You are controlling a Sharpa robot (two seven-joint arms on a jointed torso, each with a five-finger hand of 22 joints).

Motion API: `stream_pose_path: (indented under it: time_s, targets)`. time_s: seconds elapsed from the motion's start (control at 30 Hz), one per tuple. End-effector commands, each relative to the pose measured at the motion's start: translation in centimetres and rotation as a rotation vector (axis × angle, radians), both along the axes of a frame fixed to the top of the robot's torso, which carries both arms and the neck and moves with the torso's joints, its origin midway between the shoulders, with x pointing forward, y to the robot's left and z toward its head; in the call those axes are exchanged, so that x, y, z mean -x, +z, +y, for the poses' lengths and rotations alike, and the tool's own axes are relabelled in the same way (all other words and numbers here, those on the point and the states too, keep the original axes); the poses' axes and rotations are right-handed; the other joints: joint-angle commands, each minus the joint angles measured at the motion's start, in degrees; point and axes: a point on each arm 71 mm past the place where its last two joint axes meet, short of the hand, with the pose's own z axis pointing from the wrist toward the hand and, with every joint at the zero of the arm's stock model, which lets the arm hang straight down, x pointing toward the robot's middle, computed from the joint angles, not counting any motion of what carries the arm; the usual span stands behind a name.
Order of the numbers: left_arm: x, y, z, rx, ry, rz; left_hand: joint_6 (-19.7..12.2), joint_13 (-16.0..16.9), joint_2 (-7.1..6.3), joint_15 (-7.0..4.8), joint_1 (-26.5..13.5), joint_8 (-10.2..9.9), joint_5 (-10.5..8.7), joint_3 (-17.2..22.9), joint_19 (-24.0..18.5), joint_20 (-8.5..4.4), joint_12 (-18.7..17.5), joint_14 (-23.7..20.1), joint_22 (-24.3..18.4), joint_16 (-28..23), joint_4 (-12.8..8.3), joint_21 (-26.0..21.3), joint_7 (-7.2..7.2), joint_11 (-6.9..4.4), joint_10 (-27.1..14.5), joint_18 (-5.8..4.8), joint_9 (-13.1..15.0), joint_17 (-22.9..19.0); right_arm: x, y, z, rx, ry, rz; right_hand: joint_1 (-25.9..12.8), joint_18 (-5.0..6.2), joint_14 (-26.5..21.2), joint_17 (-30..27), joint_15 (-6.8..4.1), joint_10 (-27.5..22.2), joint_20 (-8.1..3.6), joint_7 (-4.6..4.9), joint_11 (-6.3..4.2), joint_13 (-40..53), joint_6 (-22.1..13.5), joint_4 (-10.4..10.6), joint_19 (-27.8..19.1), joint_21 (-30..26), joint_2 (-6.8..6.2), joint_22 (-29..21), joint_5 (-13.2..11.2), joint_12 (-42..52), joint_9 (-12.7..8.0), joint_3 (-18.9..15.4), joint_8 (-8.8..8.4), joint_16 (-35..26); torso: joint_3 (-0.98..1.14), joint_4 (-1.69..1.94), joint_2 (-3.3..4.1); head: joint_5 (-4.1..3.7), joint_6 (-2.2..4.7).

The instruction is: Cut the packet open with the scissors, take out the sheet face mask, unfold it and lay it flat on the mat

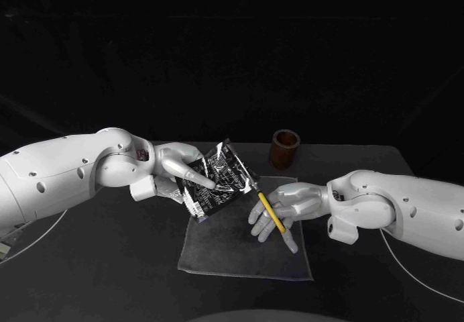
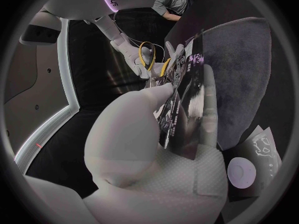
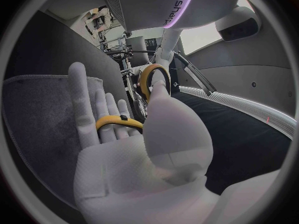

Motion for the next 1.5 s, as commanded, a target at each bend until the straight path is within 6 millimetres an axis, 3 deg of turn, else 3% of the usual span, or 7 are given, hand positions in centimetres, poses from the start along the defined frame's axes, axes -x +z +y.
stream_pose_path:
  time_s: [0.03,0.2,0.4,0.73,1.23,1.5]
  targets:
    - [0.3,-0.1,-0.3,-0.005,-0.039,0.008,0.44,0.03,0.37,-0.22,0.04,0.20,0.25,-0.15,0.00,-0.56,0.31,0.01,0.10,0.17,-0.33,0.26,-0.09,-0.16,0.55,0.65,7.95,0.08,-0.1,0.3,0.0,-0.020,-0.004,-0.002,0.54,0.96,1.84,0.28,-0.42,3.44,-0.88,6.68,0.53,0.21,2.26,-0.11,0.11,0.36,1.09,-0.16,-0.26,1.04,-0.59,-0.72,0.45,1.15,-0.03,0.00,0.01,0.04,-0.16]
    - [0.2,-0.1,-0.2,-0.006,-0.036,0.008,0.45,0.04,0.38,-0.22,0.04,0.19,0.25,-0.14,0.00,-0.57,0.31,0.01,0.11,0.18,-0.33,0.27,-0.09,-0.17,0.56,0.65,7.97,0.11,-0.1,0.3,-0.4,-0.009,-0.006,-0.004,1.44,0.91,5.18,0.63,-1.48,7.49,-1.83,5.92,-0.48,0.18,7.32,-0.22,0.38,0.16,2.34,-0.57,-0.24,2.48,-2.38,-2.55,0.12,3.23,-0.03,0.02,-0.01,0.03,-0.23]
    - [0.2,-0.1,-0.1,-0.009,-0.033,0.007,0.45,0.04,0.38,-0.22,0.04,0.19,0.25,-0.14,0.00,-0.57,0.31,0.01,0.11,0.19,-0.33,0.28,-0.09,-0.17,0.57,0.65,7.99,0.13,0.0,0.3,-1.0,0.006,-0.005,-0.002,2.01,0.89,5.89,0.59,-1.81,8.87,-2.20,5.58,-0.85,0.06,9.42,-0.31,0.70,-0.04,3.11,-0.88,-0.25,2.66,-3.61,-3.93,-0.73,3.78,-0.04,0.01,0.01,0.07,-0.27]
    - [0.2,-0.1,-0.1,-0.012,-0.035,0.006,0.46,0.05,0.38,-0.23,0.04,0.19,0.25,-0.14,0.00,-0.57,0.32,0.01,0.13,0.20,-0.32,0.31,-0.10,-0.17,0.59,0.65,8.03,0.18,0.2,0.3,-1.4,0.018,0.005,0.002,2.17,0.87,5.94,0.55,-1.85,9.06,-2.25,5.54,-0.89,0.03,9.82,-0.35,0.75,-0.12,3.27,-0.97,-0.24,2.61,-3.91,-4.30,-0.99,3.85,0.03,-0.02,0.01,0.20,-0.34]
    - [0.3,-0.1,-0.3,-0.012,-0.043,0.008,0.46,0.05,0.38,-0.23,0.04,0.19,0.25,-0.14,0.00,-0.57,0.32,0.01,0.13,0.20,-0.32,0.31,-0.10,-0.17,0.59,0.65,8.03,0.18,0.1,0.2,-1.2,0.021,0.004,0.001,2.83,0.89,7.03,0.59,-2.21,10.22,-2.58,5.23,-1.23,0.00,11.77,-0.41,1.15,-0.53,4.31,-1.41,-0.25,2.58,-5.00,-5.80,-1.80,4.61,-0.10,0.04,-0.01,0.16,-0.53]
    - [0.3,-0.2,-0.3,-0.014,-0.045,0.010,0.48,0.08,0.38,-0.24,0.04,0.16,0.25,-0.13,-0.02,-0.59,0.31,0.01,0.19,0.24,-0.32,0.38,-0.11,-0.19,0.63,0.65,8.13,0.32,0.0,0.1,-1.3,0.033,0.000,0.001,3.16,0.87,7.62,0.62,-2.40,10.85,-2.75,5.13,-1.39,0.00,12.74,-0.42,1.36,-0.74,4.81,-1.63,-0.24,2.58,-5.47,-6.55,-2.12,5.00,-0.05,0.02,0.00,0.29,-0.74]
